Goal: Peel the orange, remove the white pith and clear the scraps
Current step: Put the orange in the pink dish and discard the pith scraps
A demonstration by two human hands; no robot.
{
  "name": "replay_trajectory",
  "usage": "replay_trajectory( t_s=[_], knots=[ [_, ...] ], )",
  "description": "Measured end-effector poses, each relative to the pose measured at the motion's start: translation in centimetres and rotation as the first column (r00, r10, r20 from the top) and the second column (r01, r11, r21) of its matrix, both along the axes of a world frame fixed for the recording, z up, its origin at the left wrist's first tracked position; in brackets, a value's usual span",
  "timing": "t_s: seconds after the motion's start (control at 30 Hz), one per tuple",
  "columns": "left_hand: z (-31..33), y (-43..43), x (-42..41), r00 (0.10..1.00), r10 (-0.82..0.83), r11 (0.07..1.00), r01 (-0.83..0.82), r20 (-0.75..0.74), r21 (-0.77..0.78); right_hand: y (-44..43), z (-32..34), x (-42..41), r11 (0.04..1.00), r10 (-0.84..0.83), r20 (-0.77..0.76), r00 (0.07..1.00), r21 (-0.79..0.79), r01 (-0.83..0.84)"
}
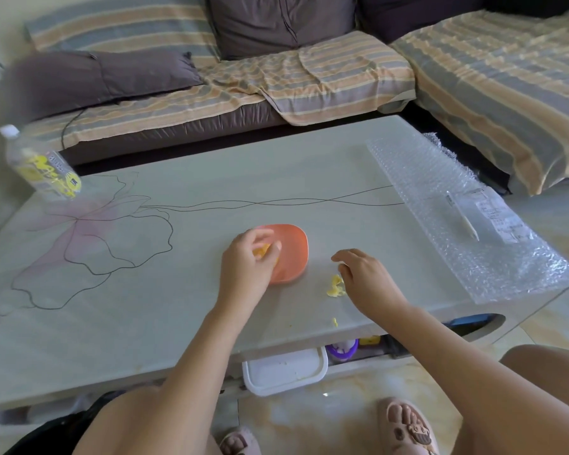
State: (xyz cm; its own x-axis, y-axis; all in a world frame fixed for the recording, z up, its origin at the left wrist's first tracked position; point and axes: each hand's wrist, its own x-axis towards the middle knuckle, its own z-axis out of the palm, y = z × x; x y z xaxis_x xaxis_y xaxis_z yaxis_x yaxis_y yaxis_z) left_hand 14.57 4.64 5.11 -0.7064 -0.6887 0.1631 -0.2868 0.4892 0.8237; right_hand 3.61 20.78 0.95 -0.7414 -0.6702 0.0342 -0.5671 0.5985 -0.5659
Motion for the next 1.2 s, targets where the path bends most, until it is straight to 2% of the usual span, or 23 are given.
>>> replay_trajectory(
  t_s=[0.07, 0.1, 0.17, 0.23, 0.3, 0.37, 0.53, 0.7, 0.9, 1.03, 1.2],
  knots=[
    [0.1, 1.5, 1.5, 0.995, -0.034, 0.961, 0.058, -0.093, 0.270, 0.3, 0.1, 0.4, 0.997, 0.027, 0.031, 0.999, 0.076, -0.030],
    [0.1, 2.2, 2.2, 0.991, -0.038, 0.900, 0.089, -0.126, 0.427, 0.5, 0.2, 0.7, 0.993, 0.039, 0.054, 0.998, 0.108, -0.045],
    [0.0, 3.4, 3.6, 0.990, -0.075, 0.682, 0.136, -0.116, 0.718, 0.8, 0.2, 1.2, 0.988, 0.039, 0.088, 0.995, 0.144, -0.051],
    [-0.7, 4.3, 4.9, 0.982, -0.188, 0.455, 0.097, -0.011, 0.885, 1.0, 0.1, 1.6, 0.987, 0.020, 0.091, 0.996, 0.157, -0.034],
    [-2.4, 5.3, 6.0, 0.955, -0.292, 0.266, 0.026, 0.055, 0.964, 1.2, 0.0, 1.8, 0.985, 0.030, 0.081, 0.996, 0.165, -0.043],
    [-4.6, 6.4, 6.8, 0.950, -0.308, 0.094, -0.019, 0.047, 0.995, 1.3, 0.0, 1.9, 0.982, 0.071, 0.083, 0.994, 0.169, -0.084],
    [-9.8, 8.5, 6.0, 0.995, -0.104, -0.190, -0.030, 0.010, 0.981, 1.2, 0.2, 2.1, 0.971, 0.133, 0.080, 0.988, 0.189, -0.146],
    [-12.3, 9.0, 4.1, 0.997, 0.073, -0.280, 0.010, 0.011, 0.960, 1.6, 0.3, 1.7, 0.955, 0.176, 0.072, 0.982, 0.231, -0.188],
    [-12.9, 9.9, 3.6, 0.986, 0.167, -0.363, 0.090, -0.030, 0.928, 2.2, 0.1, 1.8, 0.964, 0.170, 0.100, 0.980, 0.189, -0.186],
    [-12.9, 10.6, 3.0, 0.973, 0.231, -0.429, 0.129, -0.030, 0.894, 2.8, 0.2, 2.5, 0.950, 0.243, 0.082, 0.966, 0.183, -0.254],
    [-12.4, 11.2, 2.3, 0.960, 0.279, -0.432, 0.152, -0.029, 0.889, 4.2, 0.2, 3.9, 0.932, 0.311, 0.091, 0.946, 0.169, -0.322]
  ],
)
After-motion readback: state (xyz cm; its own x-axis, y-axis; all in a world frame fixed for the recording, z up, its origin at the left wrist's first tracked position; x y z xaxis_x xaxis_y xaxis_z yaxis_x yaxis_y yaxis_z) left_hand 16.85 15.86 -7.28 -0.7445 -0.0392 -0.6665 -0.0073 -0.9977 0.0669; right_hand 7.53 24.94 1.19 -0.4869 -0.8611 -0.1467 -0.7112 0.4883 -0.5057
